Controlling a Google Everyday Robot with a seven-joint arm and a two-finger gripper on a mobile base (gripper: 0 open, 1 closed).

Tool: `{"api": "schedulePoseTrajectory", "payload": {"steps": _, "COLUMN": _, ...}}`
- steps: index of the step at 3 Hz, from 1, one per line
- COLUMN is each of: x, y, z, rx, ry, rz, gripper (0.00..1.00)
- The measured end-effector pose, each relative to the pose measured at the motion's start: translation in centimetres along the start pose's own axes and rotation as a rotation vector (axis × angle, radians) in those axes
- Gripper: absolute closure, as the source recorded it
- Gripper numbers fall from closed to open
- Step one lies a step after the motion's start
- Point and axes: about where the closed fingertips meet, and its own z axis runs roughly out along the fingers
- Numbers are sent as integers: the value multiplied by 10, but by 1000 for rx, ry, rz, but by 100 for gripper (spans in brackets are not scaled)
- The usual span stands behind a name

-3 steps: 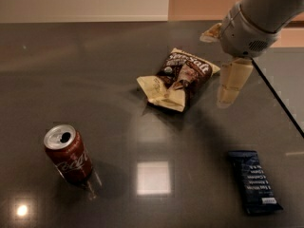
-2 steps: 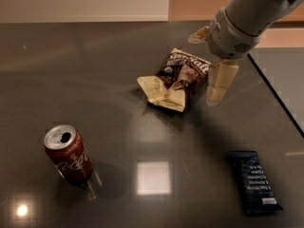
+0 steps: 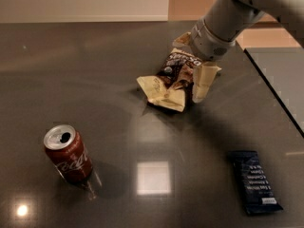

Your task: Move brown chip bag near coke can

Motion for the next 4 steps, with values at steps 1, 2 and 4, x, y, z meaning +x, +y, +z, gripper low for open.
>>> {"api": "schedulePoseTrajectory", "payload": {"steps": 1, "x": 11, "y": -12, "z": 19, "rx": -13, "ry": 9, "rz": 1, "gripper": 0}}
{"api": "schedulePoseTrajectory", "payload": {"steps": 2, "x": 21, "y": -20, "z": 32, "rx": -22, "ry": 24, "rz": 5, "gripper": 0}}
{"api": "schedulePoseTrajectory", "payload": {"steps": 4, "x": 21, "y": -22, "z": 34, "rx": -20, "ry": 14, "rz": 0, "gripper": 42}}
